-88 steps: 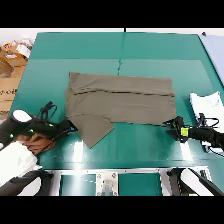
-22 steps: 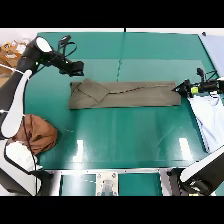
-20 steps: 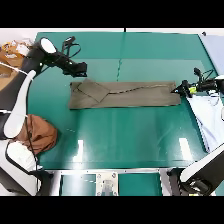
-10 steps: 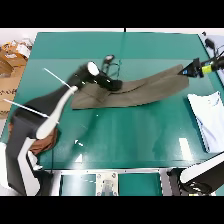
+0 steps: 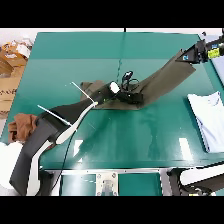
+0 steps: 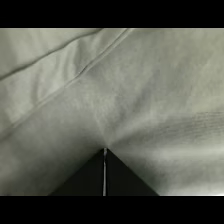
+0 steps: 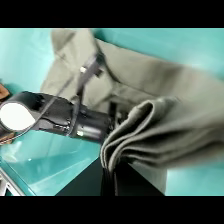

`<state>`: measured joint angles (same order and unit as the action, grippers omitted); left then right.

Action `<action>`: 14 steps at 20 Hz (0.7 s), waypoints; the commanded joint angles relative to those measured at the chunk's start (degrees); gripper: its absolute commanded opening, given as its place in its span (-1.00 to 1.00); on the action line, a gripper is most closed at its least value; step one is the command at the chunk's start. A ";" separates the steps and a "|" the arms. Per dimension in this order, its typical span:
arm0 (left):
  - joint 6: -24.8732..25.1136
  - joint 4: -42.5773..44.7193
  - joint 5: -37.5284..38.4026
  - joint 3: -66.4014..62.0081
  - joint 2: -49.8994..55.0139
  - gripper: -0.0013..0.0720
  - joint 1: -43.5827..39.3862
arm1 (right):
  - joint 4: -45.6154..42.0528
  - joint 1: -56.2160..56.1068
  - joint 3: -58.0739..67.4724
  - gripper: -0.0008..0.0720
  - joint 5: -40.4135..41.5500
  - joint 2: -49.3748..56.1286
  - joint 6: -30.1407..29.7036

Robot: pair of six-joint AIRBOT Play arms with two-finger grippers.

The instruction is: Fold the shirts.

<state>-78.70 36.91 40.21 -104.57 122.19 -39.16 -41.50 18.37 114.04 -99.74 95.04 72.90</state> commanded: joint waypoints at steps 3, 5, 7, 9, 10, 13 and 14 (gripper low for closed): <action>5.22 -0.28 19.34 -6.78 -3.19 -0.89 6.88 | 0.66 -2.64 0.04 -0.94 1.77 -0.61 2.14; 5.25 3.41 30.03 -12.20 -5.57 -0.89 12.00 | 1.03 -5.60 0.04 -0.94 3.28 -0.61 3.04; 5.25 5.60 39.98 -15.61 -9.01 -0.89 17.70 | 1.49 -10.23 0.04 -0.94 5.57 -0.61 3.65; 5.25 6.49 45.07 -15.50 -13.46 -0.89 23.65 | 1.42 -15.93 0.04 -0.94 10.21 -0.31 4.26; 5.22 6.47 46.99 -15.50 -15.43 -0.89 26.77 | 1.42 -18.93 0.04 -0.94 12.92 0.22 4.98; 5.25 6.43 49.70 -15.54 -19.34 -0.89 34.18 | 1.44 -28.98 0.02 -0.94 21.42 3.87 6.27; 5.25 6.43 49.99 -15.41 -20.35 -0.89 36.30 | 1.44 -32.50 0.02 -0.93 24.72 5.86 6.25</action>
<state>-73.58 42.74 85.12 -119.50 105.49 -9.63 -40.07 -5.61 114.04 -84.09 97.69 77.93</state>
